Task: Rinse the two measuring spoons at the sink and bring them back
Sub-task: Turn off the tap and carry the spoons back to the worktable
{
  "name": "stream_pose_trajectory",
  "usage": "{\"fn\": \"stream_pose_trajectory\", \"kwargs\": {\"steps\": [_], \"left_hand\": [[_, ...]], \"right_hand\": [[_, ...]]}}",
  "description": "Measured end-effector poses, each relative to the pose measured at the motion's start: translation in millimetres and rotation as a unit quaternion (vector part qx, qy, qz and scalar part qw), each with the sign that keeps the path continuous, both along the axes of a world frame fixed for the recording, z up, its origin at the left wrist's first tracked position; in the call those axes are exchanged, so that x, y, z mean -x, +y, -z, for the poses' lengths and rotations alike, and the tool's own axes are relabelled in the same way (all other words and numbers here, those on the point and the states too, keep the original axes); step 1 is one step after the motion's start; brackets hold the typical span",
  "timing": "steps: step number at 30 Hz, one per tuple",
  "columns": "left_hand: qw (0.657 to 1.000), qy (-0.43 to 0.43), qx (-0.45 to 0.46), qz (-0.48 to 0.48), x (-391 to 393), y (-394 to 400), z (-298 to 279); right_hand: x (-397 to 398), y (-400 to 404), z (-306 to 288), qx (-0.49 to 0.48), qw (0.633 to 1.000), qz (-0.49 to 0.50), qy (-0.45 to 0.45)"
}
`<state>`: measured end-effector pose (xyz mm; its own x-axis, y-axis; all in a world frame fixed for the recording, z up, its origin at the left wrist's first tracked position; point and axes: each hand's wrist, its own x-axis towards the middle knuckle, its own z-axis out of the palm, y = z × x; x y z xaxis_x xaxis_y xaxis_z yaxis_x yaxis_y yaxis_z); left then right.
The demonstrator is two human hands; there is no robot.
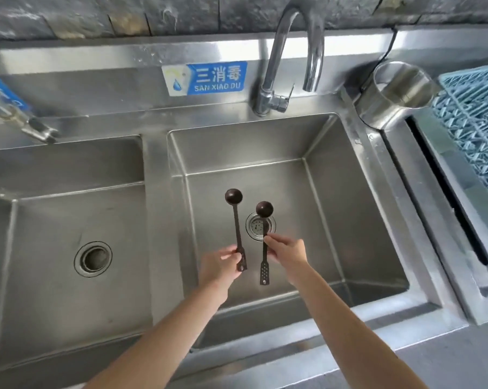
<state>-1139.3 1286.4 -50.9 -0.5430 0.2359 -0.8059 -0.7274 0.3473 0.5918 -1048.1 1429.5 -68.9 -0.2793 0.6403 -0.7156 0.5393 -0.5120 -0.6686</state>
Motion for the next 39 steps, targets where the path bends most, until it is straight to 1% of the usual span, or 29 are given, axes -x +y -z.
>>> {"fn": "stream_pose_trajectory", "kwargs": {"steps": [3, 6, 12, 17, 20, 24, 27, 30, 32, 37, 39], "left_hand": [[0.997, -0.018, 0.065, -0.031, -6.5, 16.0, 42.7], [0.990, 0.009, 0.136, -0.034, -8.3, 13.5, 79.8], [0.982, 0.023, 0.187, 0.014, -16.6, 12.1, 131.7], [0.975, 0.005, 0.221, -0.008, -22.5, 8.7, 160.6], [0.971, -0.004, 0.240, -0.021, -26.8, 3.2, 174.0], [0.965, -0.019, 0.262, -0.019, -29.7, -4.0, 185.4], [0.961, -0.006, 0.277, -0.014, -29.6, -7.3, 192.9], [0.956, 0.019, 0.291, 0.025, -29.9, -5.8, 193.9], [0.947, 0.041, 0.314, 0.056, -31.9, -4.5, 191.6], [0.922, 0.095, 0.353, 0.124, -34.8, -1.4, 186.2], [0.920, 0.109, 0.352, 0.135, -34.8, -1.0, 181.6]], "right_hand": [[-7.5, 13.7, 43.8, 0.018, 0.998, -0.024, -0.046], [-9.3, 17.7, 80.9, 0.060, 0.996, -0.024, -0.065], [1.6, 5.7, 151.0, 0.086, 0.989, -0.075, -0.089], [10.2, -9.3, 185.9, 0.091, 0.985, -0.099, -0.110], [13.0, -13.5, 197.9, 0.091, 0.981, -0.106, -0.132], [14.4, -15.9, 204.1, 0.085, 0.983, -0.083, -0.142], [14.2, -18.3, 206.3, 0.065, 0.983, -0.083, -0.150], [15.0, -21.5, 207.7, 0.026, 0.979, -0.111, -0.169], [15.6, -23.1, 207.0, -0.008, 0.973, -0.139, -0.186], [16.4, -23.7, 199.4, -0.030, 0.965, -0.164, -0.200], [15.8, -22.1, 192.7, -0.038, 0.963, -0.178, -0.200]]}}
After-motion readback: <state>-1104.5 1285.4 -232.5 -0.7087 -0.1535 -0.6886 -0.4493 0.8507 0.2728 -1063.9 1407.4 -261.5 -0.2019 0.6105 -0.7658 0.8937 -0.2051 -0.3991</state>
